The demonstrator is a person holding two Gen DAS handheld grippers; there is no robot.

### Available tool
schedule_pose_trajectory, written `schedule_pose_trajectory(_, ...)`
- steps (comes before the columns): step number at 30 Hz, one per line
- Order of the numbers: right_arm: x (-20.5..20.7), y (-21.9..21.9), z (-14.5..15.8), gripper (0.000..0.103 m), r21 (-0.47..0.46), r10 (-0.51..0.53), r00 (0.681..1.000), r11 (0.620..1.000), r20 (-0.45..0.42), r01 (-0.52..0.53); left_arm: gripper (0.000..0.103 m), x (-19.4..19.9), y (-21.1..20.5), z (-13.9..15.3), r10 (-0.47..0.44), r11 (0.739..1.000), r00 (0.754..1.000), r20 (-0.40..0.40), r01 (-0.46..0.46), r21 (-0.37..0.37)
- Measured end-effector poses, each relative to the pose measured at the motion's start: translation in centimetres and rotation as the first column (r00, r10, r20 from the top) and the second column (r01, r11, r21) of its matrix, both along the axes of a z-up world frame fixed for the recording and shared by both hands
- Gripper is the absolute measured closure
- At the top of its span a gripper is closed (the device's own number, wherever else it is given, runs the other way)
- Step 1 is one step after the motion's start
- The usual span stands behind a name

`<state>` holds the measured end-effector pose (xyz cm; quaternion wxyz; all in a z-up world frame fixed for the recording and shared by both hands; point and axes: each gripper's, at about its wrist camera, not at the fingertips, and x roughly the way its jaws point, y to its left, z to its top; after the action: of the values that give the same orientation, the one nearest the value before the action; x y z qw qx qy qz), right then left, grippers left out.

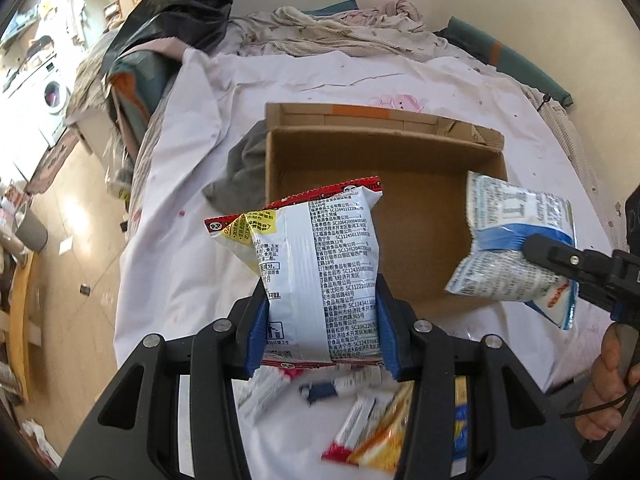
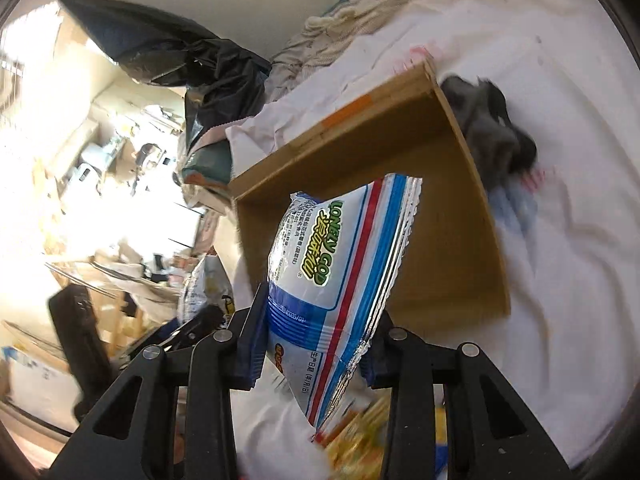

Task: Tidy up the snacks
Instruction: 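Carry both bags over the box and open both grippers to drop them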

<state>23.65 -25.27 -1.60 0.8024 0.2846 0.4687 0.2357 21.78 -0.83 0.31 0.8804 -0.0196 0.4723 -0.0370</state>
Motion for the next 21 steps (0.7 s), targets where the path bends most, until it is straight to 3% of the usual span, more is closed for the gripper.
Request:
schedule_pose_trajectory(9, 4.1, 1.4, -4.5, 0.063, -0.077, 0.061, 0.997, 0.995, -0.037, -0.064, 0.061, 3.4, -1.2, -3.5, -0.010, 1.000, 0.999, 0.031, 0.010, 0.018)
schedule_pose_trajectory(12, 4.4, 2.2, -4.9, 0.063, -0.137, 0.088, 0.996, 0.987, -0.020, -0.090, 0.061, 3.6, -1.7, -4.3, -0.025, 0.999, 0.999, 0.044, 0.023, 0.048)
schedule_pose_trajectory(21, 5.4, 2.7, -6.0, 0.060, -0.153, 0.085, 0.995, 0.984, -0.048, -0.091, 0.060, 4.2, -2.1, -4.6, -0.034, 0.998, 0.997, 0.064, 0.030, 0.051)
